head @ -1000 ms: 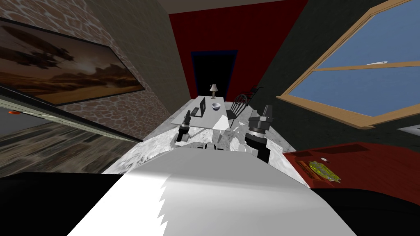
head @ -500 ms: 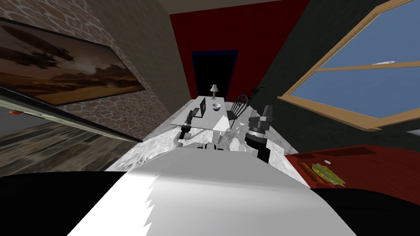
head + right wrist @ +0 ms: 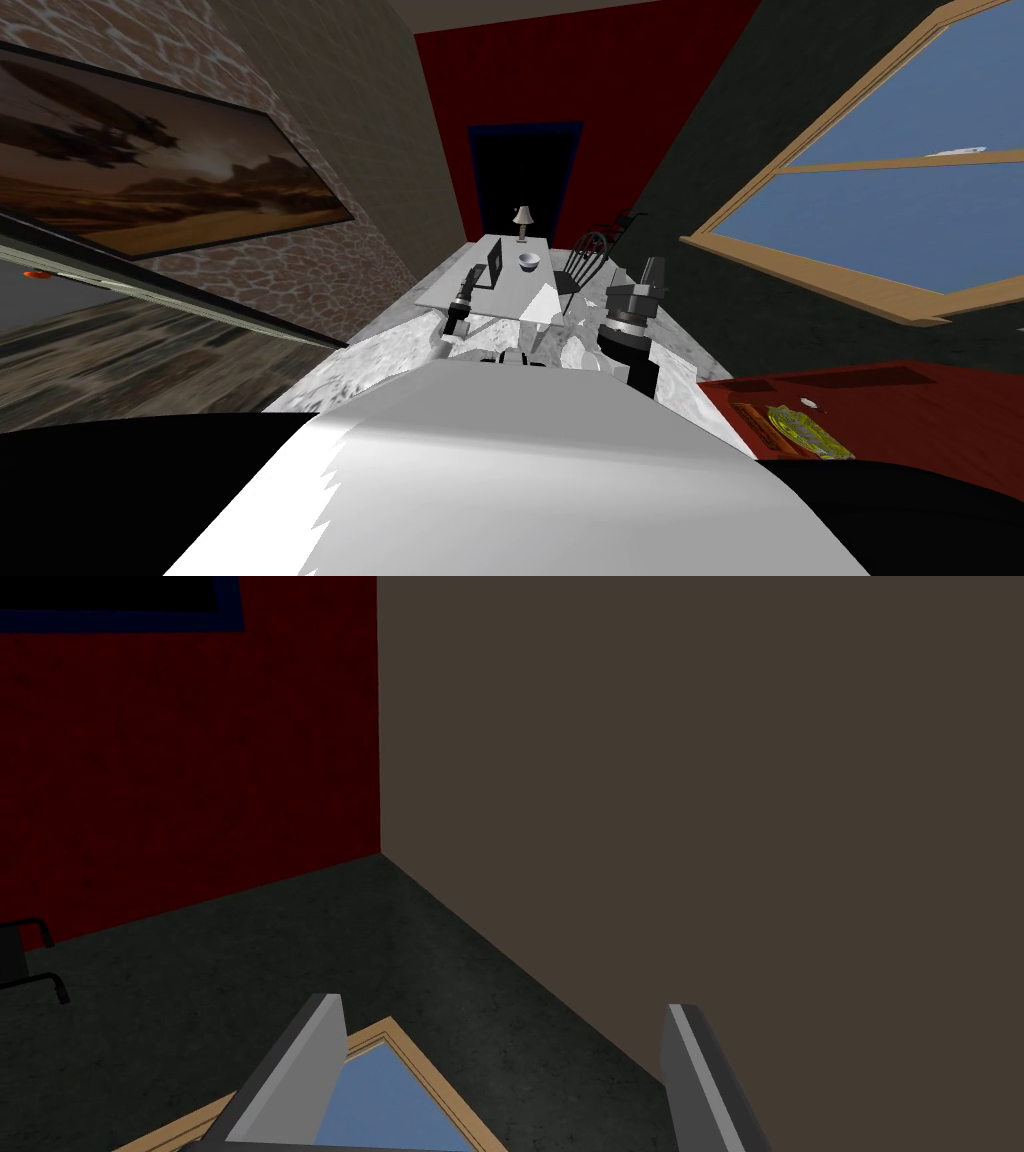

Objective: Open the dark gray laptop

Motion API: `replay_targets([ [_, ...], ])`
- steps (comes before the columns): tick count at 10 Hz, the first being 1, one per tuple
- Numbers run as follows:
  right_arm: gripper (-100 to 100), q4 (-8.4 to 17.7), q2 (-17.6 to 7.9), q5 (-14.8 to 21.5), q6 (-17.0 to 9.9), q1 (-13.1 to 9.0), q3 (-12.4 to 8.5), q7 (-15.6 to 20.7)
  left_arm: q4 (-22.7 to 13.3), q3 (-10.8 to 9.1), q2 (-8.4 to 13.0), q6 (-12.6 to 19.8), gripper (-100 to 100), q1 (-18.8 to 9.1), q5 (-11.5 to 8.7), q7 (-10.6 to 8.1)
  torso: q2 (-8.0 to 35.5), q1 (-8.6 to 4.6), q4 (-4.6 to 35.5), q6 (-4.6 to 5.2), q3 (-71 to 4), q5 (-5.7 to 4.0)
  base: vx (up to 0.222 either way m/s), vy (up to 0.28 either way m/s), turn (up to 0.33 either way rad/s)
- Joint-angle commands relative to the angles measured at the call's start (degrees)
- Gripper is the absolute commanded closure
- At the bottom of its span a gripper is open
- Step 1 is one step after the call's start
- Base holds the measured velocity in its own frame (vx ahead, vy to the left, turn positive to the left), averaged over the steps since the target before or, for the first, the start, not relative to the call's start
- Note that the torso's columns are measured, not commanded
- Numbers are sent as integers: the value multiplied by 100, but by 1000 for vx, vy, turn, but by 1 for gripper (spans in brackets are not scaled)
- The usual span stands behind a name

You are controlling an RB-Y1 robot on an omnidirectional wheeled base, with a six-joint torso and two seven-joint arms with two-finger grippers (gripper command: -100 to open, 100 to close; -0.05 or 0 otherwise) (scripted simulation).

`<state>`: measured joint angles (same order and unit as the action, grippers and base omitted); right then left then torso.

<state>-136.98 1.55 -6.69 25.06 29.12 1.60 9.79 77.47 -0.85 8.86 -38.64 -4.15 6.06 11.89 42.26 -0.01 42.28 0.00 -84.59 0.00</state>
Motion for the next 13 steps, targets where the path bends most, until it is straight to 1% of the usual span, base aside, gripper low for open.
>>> replay_targets([
  [1, 0, 0, 0, 0, 0, 0, 0, 0, -392, 10, -26, -67, -100, -272, -4, 120, 1, 1, -1, -1, 0, 1, 39, 0, 14],
  [2, 0, 0, 0, 0, 0, 0, 0, 0, -498, 10, -26, -67, -100, -272, -4, 120, 2, 0, 0, 0, 1, 0, 29, 0, 5],
  [3, 0, 0, 0, 0, 0, 0, 0, 0, -676, 19, -53, -104, -100, -432, -3, 193, 6, 1, 1, -1, 3, 1, 31, 1, 14],
  [4, 0, 0, 0, 0, 0, 0, 0, 0, -740, 19, -53, -104, -100, -432, -3, 193, 5, 1, 1, 0, 3, 0, 24, 1, 7],
  [6, 0, 0, 0, 0, 0, 0, 0, 0, -1201, 36, -108, -175, -100, -736, -2, 332, 4, 0, 1, 0, 2, 0, 34, 0, 15],
  [9, 0, 0, 0, 0, 0, 0, 0, 0, -1758, 60, -185, -268, -100, -1144, -1, 518, 0, 0, -1, 0, -1, 0, 47, 1, 18],
  [10, 0, 0, 0, 0, 0, 0, 0, 0, -1821, 60, -185, -268, -100, -1144, -1, 518, 2, 2, 0, 0, 1, 1, 41, 4, 2],
  [13, 0, 0, 0, 0, 0, 0, 0, 0, -2322, 79, -251, -346, -100, -1477, 0, 670, 5, -2, 1, 0, 3, 0, 34, -3, 14],
])
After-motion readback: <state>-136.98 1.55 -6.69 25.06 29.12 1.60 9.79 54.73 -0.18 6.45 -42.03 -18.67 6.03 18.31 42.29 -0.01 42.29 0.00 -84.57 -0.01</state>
